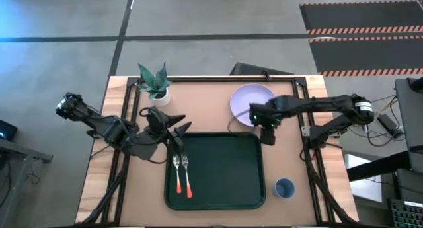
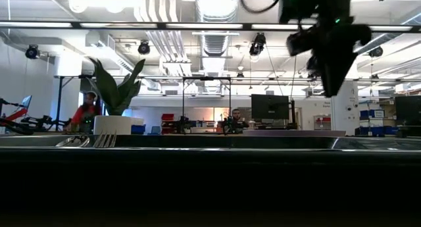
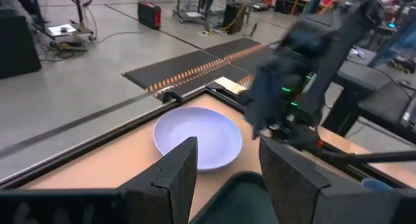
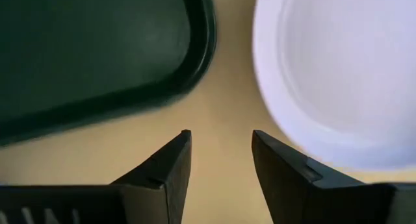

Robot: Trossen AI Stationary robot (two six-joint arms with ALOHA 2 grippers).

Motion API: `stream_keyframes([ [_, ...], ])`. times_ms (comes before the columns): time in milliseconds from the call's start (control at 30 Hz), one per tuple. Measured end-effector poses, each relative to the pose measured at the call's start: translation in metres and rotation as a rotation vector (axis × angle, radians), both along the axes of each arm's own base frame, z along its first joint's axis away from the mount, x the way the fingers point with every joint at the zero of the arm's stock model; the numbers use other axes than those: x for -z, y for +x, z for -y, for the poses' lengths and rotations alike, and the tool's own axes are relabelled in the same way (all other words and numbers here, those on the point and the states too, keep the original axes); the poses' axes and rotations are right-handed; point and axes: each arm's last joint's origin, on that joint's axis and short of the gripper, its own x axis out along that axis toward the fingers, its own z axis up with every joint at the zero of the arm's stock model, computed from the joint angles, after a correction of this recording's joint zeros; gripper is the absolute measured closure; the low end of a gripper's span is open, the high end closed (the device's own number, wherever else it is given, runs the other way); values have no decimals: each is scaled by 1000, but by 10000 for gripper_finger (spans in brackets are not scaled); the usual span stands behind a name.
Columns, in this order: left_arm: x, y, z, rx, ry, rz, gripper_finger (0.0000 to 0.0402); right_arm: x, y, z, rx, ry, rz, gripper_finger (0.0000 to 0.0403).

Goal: Pick and place plate/cup/fork/spoon on tray
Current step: Put the white plate in the bottom center of the dark green tray

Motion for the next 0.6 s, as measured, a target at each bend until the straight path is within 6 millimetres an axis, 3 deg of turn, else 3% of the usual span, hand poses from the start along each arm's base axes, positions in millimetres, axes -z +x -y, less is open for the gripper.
stream_keyframes([
  [300, 9, 0, 0, 3, 3, -20, 253, 25, 17, 49, 27, 133, 81, 250],
  [600, 6, -3, -2, 3, -3, -8, 253, 71, 41, 64, -15, 223, 49, 250],
])
